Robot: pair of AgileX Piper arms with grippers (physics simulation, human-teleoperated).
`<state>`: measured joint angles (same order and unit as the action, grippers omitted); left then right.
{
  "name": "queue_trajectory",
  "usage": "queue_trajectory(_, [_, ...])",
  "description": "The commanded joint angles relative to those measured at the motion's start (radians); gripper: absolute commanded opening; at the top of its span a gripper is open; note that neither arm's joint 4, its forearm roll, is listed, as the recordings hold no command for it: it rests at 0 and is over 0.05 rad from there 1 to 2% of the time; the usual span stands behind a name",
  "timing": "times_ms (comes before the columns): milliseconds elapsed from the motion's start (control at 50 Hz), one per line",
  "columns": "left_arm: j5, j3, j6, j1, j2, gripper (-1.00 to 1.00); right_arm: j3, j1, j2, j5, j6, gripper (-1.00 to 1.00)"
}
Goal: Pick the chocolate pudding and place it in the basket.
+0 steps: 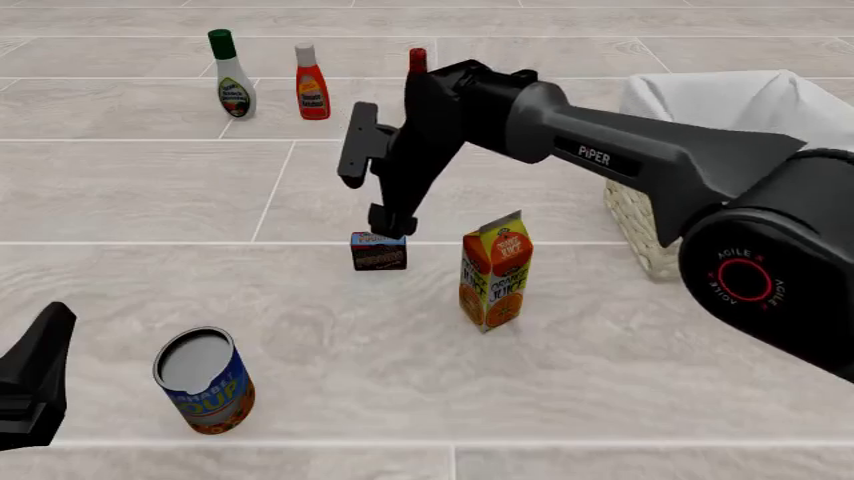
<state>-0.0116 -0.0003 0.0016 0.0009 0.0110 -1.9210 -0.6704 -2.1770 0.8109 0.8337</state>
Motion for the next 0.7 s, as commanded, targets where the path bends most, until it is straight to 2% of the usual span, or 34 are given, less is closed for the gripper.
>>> queue_trajectory(20, [0.001, 0.000, 0.001, 0.000, -0.002, 1.00, -0.020, 0.003, -0.039, -0.008, -0.013, 1.00])
queue_trajectory(700, [0.001, 0.000, 0.001, 0.000, -0.002, 1.00, -0.055, 0.001, -0.123, -0.025, -0.035, 1.00])
